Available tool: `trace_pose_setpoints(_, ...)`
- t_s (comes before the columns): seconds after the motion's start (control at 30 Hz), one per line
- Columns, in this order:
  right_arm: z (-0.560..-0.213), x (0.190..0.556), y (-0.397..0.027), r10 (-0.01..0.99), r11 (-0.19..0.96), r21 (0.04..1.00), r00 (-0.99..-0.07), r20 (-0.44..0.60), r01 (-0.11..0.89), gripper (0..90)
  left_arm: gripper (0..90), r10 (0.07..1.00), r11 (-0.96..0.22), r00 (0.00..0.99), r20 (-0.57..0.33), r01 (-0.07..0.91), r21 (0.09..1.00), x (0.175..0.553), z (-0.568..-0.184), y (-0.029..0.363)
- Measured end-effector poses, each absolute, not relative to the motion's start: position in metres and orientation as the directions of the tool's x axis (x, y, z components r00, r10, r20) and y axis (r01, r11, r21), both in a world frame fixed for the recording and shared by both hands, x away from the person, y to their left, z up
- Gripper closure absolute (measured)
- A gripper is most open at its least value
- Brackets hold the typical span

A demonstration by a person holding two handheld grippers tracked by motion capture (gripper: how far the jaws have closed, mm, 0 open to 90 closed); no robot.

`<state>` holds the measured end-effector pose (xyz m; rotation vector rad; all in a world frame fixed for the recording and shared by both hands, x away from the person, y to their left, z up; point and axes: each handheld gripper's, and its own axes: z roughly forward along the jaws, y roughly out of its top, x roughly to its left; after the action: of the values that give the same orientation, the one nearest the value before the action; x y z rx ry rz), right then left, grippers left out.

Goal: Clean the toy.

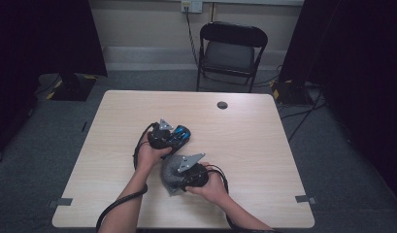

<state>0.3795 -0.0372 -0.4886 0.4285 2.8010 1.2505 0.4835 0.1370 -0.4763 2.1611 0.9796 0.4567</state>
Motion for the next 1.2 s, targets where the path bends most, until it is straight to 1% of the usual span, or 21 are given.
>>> trace_pose_setpoints(0.17,-0.487,0.374,-0.040,0.240,0.638,0.740,-0.968,0.070,0.212,68.3,46.0,0.756,-0.466,0.654,0.027,0.509,0.723,0.484,-0.476,0.137)
trace_pose_setpoints(0.27,-0.484,0.372,-0.045,0.241,0.647,0.735,-0.969,0.057,0.204,68.3,46.0,0.758,-0.459,0.652,0.020,0.512,0.726,0.483,-0.476,0.137)
trace_pose_setpoints(0.5,-0.476,0.380,-0.076,0.298,0.633,0.739,-0.954,0.044,0.232,68.3,46.0,0.760,-0.457,0.650,0.021,0.512,0.727,0.483,-0.476,0.137)
trace_pose_setpoints(0.67,-0.467,0.394,-0.104,0.378,0.585,0.759,-0.924,0.057,0.286,68.3,46.0,0.759,-0.456,0.651,0.018,0.512,0.728,0.483,-0.476,0.138)
trace_pose_setpoints(0.8,-0.463,0.407,-0.122,0.469,0.546,0.771,-0.882,0.044,0.329,68.3,46.0,0.761,-0.451,0.649,0.014,0.514,0.730,0.483,-0.477,0.138)
trace_pose_setpoints(0.87,-0.462,0.414,-0.127,0.511,0.520,0.779,-0.858,0.045,0.351,68.3,46.0,0.759,-0.459,0.650,0.026,0.507,0.729,0.483,-0.476,0.139)
trace_pose_setpoints(0.93,-0.463,0.420,-0.130,0.548,0.492,0.786,-0.834,0.054,0.374,68.3,46.0,0.761,-0.450,0.648,0.013,0.514,0.731,0.482,-0.477,0.139)
trace_pose_setpoints(1.1,-0.466,0.436,-0.135,0.652,0.422,0.809,-0.757,0.042,0.409,68.3,46.0,0.762,-0.449,0.648,0.014,0.511,0.733,0.482,-0.477,0.139)
trace_pose_setpoints(1.2,-0.464,0.446,-0.140,0.686,0.372,0.817,-0.723,0.077,0.440,68.3,46.0,0.760,-0.454,0.649,0.020,0.509,0.731,0.481,-0.477,0.139)
